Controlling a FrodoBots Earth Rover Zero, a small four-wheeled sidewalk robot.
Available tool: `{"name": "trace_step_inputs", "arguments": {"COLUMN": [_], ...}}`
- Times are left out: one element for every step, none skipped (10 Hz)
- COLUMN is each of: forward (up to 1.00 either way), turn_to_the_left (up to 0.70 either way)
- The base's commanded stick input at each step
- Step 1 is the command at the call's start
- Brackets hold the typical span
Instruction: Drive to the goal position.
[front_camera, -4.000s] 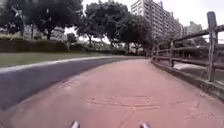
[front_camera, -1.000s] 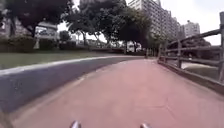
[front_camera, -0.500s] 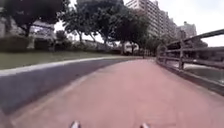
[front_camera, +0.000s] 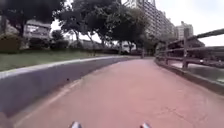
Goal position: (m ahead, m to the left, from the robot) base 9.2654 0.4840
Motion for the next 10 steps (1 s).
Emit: {"name": "trace_step_inputs", "arguments": {"forward": [0.7,0.7,0.7,0.7,0.7,0.7,0.7,0.7,0.7,0.7], "turn_to_the_left": [-0.33,-0.33,-0.33,-0.33,-0.33,-0.33,-0.33,-0.33,-0.21,0.0]}}
